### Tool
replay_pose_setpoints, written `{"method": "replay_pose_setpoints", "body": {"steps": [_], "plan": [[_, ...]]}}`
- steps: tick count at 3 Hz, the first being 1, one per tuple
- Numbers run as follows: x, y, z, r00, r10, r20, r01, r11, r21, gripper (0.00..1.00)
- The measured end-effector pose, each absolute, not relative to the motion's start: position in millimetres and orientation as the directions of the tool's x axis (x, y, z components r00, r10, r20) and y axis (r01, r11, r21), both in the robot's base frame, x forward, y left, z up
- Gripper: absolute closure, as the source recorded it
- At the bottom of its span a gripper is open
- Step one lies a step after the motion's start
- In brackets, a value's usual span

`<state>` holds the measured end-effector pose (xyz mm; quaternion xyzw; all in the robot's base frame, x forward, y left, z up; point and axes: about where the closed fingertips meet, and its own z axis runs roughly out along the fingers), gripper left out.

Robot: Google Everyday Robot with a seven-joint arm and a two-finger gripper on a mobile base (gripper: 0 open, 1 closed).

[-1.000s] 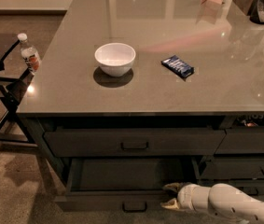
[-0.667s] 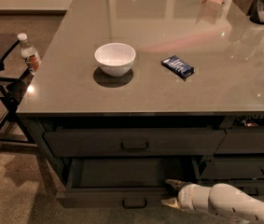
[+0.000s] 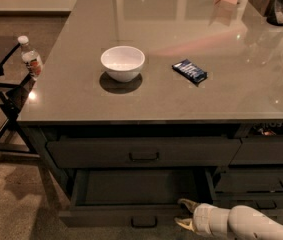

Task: Open middle drawer

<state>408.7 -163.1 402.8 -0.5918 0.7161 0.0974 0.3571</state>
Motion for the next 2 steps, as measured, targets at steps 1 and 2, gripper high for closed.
{"method": "replay_pose_setpoints", "body": {"steps": [1,2], "plan": [[408.7,-163.1,411.6,-0.045,-0.778,-0.627,-0.917,0.281,-0.283,1.0],[408.7,-163.1,413.7,-0.045,-0.778,-0.627,-0.917,0.281,-0.283,1.0]]}}
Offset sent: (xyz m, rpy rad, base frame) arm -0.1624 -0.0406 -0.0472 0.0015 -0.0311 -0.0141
